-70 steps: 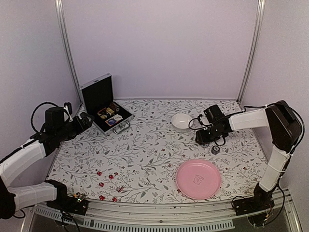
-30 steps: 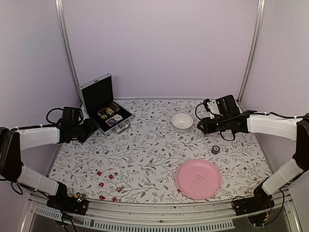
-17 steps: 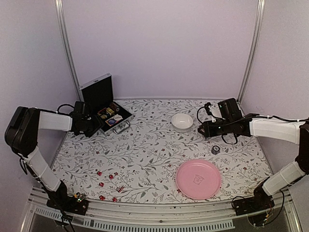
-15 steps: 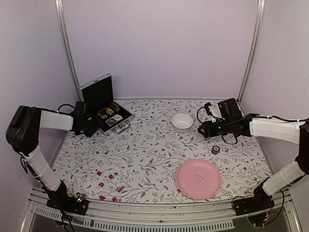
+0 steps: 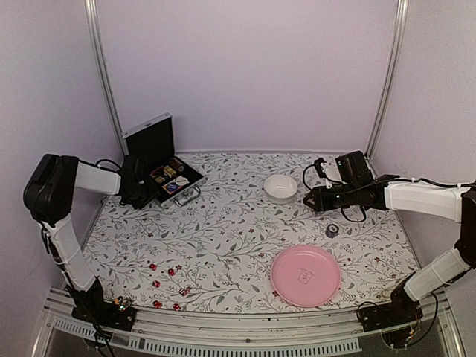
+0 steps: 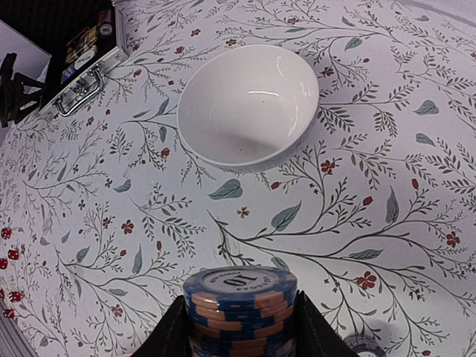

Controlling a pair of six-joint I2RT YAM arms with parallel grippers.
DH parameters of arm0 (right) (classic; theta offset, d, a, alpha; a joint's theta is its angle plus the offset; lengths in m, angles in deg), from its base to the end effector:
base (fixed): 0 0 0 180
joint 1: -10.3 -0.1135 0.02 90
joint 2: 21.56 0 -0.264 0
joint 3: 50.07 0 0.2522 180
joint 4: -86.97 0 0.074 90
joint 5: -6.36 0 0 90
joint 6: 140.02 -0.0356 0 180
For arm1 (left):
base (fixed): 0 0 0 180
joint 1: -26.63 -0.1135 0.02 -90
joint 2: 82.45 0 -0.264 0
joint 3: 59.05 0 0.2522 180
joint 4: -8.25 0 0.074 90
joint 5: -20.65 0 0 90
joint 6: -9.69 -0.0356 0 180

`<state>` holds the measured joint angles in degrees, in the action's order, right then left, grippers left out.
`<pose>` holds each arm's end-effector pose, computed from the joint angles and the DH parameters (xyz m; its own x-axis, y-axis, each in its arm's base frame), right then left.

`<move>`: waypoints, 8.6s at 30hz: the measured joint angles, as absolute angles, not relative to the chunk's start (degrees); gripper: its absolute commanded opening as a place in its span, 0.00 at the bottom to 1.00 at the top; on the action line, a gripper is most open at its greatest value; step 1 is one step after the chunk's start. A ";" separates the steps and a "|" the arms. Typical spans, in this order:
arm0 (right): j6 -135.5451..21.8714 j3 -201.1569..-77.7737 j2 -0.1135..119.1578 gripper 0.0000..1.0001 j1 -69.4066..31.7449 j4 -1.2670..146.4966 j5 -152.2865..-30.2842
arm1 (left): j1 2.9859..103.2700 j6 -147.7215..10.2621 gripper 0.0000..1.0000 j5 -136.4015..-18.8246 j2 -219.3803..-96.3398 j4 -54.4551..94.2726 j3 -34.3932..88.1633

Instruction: Pack up texas hold em set

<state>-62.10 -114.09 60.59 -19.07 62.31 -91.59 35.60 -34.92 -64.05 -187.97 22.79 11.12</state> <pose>0.2623 0.1533 0.2223 -0.6991 -0.1556 -0.6979 -0.4376 0.8650 0.2455 0.3629 -0.0540 0.1383 -0.5992 -0.6231 -0.5027 -0.4701 0.7821 -0.4090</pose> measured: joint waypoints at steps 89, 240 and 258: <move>-72.76 -114.09 57.33 0.11 -23.79 59.34 -92.90 | 65.33 -31.40 0.11 -55.90 -187.05 31.73 10.16; -80.46 -135.99 92.02 0.69 -36.90 57.64 -77.99 | 33.94 -69.20 0.97 -50.78 -141.00 42.44 3.16; -78.47 -124.54 72.57 0.82 -36.55 53.35 -75.24 | 33.83 -70.07 0.97 -47.27 -142.51 42.42 2.66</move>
